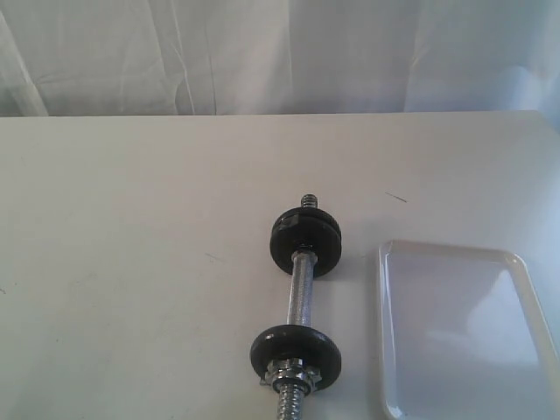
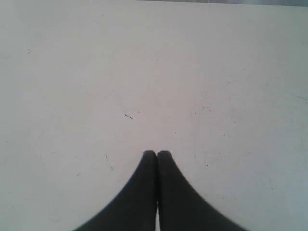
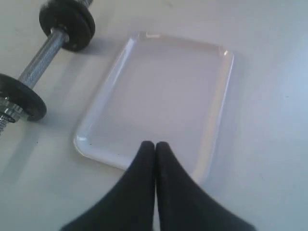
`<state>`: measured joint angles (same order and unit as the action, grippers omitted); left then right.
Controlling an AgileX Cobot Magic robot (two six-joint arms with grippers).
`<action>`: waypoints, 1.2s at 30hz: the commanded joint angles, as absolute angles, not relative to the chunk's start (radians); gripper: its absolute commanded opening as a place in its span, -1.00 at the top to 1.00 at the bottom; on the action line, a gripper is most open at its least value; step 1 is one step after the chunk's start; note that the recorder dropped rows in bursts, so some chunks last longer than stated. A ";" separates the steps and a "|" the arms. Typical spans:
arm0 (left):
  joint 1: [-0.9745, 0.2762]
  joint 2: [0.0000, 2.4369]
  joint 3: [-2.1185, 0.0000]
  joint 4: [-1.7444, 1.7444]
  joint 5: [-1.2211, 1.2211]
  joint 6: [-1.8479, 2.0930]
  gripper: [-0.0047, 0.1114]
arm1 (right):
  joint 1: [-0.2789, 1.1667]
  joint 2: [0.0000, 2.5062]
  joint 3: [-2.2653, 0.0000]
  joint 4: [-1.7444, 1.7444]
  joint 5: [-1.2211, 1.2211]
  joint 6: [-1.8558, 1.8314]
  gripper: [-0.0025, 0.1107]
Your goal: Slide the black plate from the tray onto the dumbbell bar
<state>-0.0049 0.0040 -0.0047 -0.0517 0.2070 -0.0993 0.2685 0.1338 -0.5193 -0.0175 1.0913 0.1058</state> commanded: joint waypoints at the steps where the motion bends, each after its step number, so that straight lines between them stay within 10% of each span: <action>1: -0.003 0.000 0.000 -0.051 0.207 -0.105 0.92 | 0.271 0.128 -0.510 -0.019 1.076 0.107 0.96; 24: -0.003 0.000 0.000 -0.051 0.205 -0.105 0.92 | 0.269 0.000 -0.538 -0.019 1.030 0.109 0.96; 36: -0.003 0.000 0.000 -0.051 0.203 -0.105 0.92 | 0.269 0.000 -0.508 -0.019 0.478 0.109 0.96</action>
<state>-0.0042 0.0040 -0.0047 -0.0517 0.2051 -0.0993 0.2685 0.0038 -0.5632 -0.0157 0.6142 0.1058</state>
